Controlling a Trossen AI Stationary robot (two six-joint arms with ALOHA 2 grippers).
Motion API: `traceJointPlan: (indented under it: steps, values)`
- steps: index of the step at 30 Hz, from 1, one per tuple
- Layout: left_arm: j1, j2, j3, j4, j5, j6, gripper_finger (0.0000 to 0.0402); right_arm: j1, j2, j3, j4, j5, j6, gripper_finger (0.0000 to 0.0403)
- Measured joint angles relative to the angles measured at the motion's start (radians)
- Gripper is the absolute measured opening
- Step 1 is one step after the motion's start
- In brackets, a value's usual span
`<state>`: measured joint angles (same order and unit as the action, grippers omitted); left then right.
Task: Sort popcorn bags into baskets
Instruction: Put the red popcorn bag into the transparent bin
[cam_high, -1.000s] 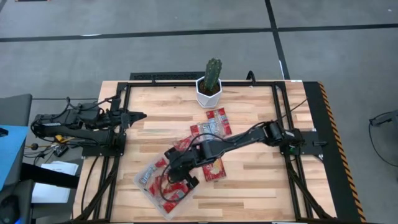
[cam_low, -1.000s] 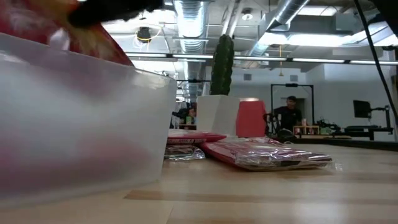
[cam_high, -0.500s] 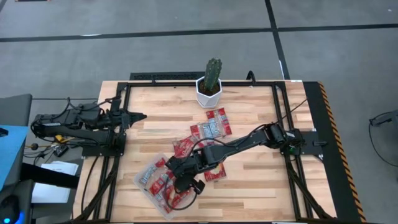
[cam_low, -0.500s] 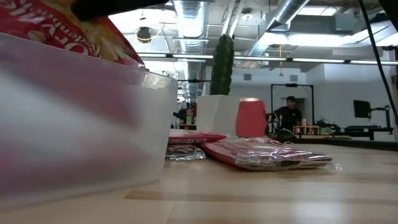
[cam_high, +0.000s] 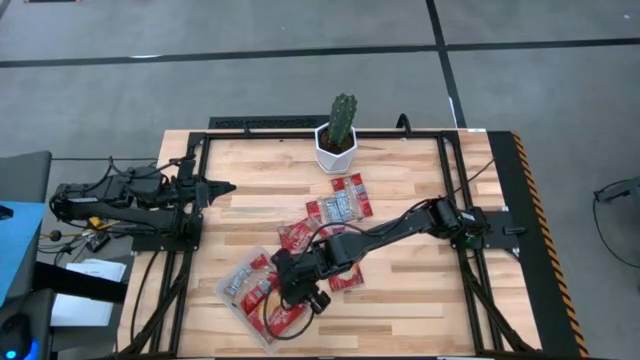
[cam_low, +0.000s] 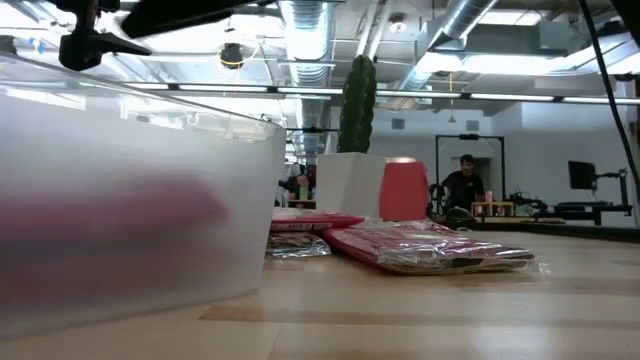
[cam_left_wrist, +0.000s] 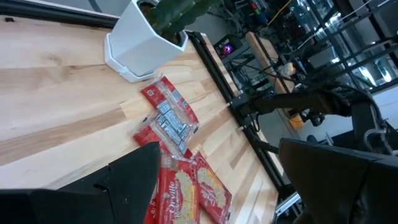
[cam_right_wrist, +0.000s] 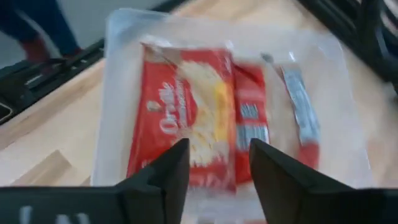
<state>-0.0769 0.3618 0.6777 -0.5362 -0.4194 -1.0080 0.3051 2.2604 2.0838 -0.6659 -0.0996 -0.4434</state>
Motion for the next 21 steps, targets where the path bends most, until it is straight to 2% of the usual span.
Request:
traceJointPlan:
  steps: [2,7,10,13,17,21]
  values:
    - [0.0,0.0,0.0,0.001,0.0,0.0,0.0316,-0.019,-0.031,0.0,-0.044,0.059,0.102,0.021]
    - [0.0,0.0,0.0,0.002,-0.005,0.006,0.0316,-0.091,-0.107,0.001,-0.296,0.175,0.408,0.0226]
    - [0.0,0.0,0.0,0.001,-0.009,0.008,0.0316,-0.129,-0.137,0.001,-0.451,0.193,0.576,0.0226]
    - [0.0,0.0,0.0,0.004,-0.008,0.008,0.0316,-0.154,-0.19,-0.03,-0.521,0.194,0.683,0.0223]
    - [0.0,0.0,0.0,0.004,0.006,0.008,0.0316,-0.17,-0.325,-0.186,-0.543,0.231,0.814,0.022]
    - [0.0,0.0,0.0,0.003,0.015,0.023,0.0316,-0.165,-0.502,-0.48,-0.395,0.266,1.024,0.0222]
